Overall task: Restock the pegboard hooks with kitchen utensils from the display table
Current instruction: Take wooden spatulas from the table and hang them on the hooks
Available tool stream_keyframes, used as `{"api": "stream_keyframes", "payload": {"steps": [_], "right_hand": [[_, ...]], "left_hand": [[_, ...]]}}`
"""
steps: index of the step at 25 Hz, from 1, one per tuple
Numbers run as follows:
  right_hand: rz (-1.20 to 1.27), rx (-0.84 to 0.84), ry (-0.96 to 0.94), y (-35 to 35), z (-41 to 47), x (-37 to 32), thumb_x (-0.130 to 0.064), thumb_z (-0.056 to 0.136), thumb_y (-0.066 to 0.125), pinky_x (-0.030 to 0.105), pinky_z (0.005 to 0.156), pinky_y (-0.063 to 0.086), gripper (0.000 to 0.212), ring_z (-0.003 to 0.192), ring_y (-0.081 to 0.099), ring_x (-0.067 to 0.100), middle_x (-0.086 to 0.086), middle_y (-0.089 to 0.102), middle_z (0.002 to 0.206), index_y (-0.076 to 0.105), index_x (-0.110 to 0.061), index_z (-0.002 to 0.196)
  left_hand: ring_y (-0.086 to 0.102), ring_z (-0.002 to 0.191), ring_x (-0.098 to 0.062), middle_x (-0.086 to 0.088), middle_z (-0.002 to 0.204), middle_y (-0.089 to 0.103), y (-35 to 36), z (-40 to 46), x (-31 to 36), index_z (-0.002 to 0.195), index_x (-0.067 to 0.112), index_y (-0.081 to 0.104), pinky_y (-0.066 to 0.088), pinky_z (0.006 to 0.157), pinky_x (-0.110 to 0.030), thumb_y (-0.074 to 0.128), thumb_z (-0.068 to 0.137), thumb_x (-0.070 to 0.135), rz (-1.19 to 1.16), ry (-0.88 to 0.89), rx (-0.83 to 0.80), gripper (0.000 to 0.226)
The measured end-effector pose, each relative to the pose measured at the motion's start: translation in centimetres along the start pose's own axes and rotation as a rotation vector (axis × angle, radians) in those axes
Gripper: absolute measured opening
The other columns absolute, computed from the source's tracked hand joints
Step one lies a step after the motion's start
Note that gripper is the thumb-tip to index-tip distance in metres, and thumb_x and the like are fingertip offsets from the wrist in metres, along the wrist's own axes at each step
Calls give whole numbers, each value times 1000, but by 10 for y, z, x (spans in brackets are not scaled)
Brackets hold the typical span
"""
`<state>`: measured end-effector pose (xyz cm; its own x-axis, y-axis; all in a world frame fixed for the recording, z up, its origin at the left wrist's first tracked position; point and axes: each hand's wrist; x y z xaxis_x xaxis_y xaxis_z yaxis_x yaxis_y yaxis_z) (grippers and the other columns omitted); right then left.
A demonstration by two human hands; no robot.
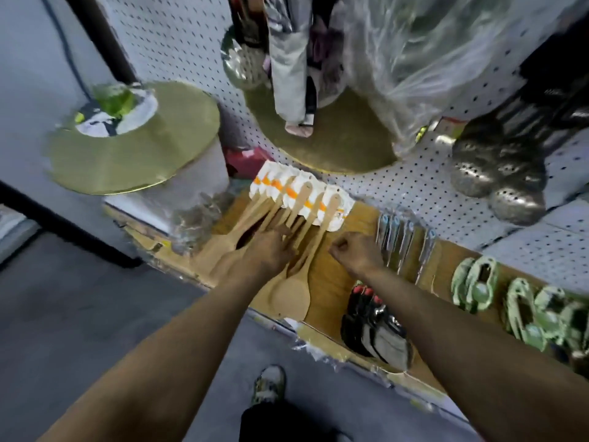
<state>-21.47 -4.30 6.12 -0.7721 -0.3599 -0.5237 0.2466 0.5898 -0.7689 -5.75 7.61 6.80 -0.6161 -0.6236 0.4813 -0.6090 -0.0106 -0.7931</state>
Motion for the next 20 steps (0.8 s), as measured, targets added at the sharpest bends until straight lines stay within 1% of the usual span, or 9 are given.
{"api": "stream_keyframes", "payload": {"steps": [2,4,6,8,9,12,15,18,20], "right_hand": [[54,-37,143,35,32,4,-37,94,64,30,76,49,21,98,66,23,4,72,104,71,-20,82],[87,-70,260,63,55,5,-43,94,61,29,72,44,31,102,65,27,8,72,107,57,-27,68],[137,-80,359,89,80,4,-47,94,58,30,74,45,29,108,64,30,10,70,113,61,-24,77],[221,-58,463,109,96,4,-47,93,59,32,79,50,38,108,64,31,12,69,117,69,-13,106],[261,-30,509,115,99,4,-45,92,60,32,79,50,41,107,64,31,13,69,116,69,-11,112],[426,112,583,118,96,8,-39,88,68,27,76,45,31,102,65,30,9,72,105,70,-12,105],[531,226,585,102,76,16,-36,84,76,24,72,39,26,87,61,19,-1,67,89,63,-15,91],[589,261,604,92,62,22,-36,82,78,30,78,49,28,87,64,18,-2,67,88,58,-17,86],[597,269,607,90,57,27,-36,81,79,32,82,52,29,90,66,21,1,68,90,57,-18,85]], "left_hand": [[54,120,-30,-11,130,60,15,35,-20,135,16,50,46,94,-34,63,91,31,3,4,-88,48],[54,120,-29,-10,129,60,23,53,-34,135,15,51,43,93,-31,63,91,30,8,27,-119,47],[56,118,-28,-9,126,62,31,74,-47,130,14,54,42,92,-29,64,91,29,3,75,-121,43],[57,117,-24,-6,124,64,37,84,-54,128,15,57,42,94,-28,66,89,29,-23,97,-125,42],[58,116,-22,-5,124,64,40,90,-56,128,15,57,43,96,-27,67,88,30,-46,98,-138,43],[58,116,-20,-5,124,65,51,107,-50,127,15,58,43,96,-27,67,88,33,-50,85,-150,44],[56,118,-25,-6,124,63,64,122,-39,124,18,60,46,97,-33,65,87,43,17,18,-122,46],[55,116,-29,-8,122,62,72,131,-30,121,17,59,46,95,-39,60,88,51,94,-71,-101,47],[52,122,-29,-10,126,59,78,133,-26,123,14,58,44,100,-39,59,89,50,116,-105,-101,49]]}}
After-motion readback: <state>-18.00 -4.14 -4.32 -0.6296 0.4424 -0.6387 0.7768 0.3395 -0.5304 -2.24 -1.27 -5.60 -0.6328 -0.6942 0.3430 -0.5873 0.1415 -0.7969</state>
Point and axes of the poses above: each hand's wrist, its own z-axis towards the middle knuckle, its own y-axis out of the palm, x = y × z
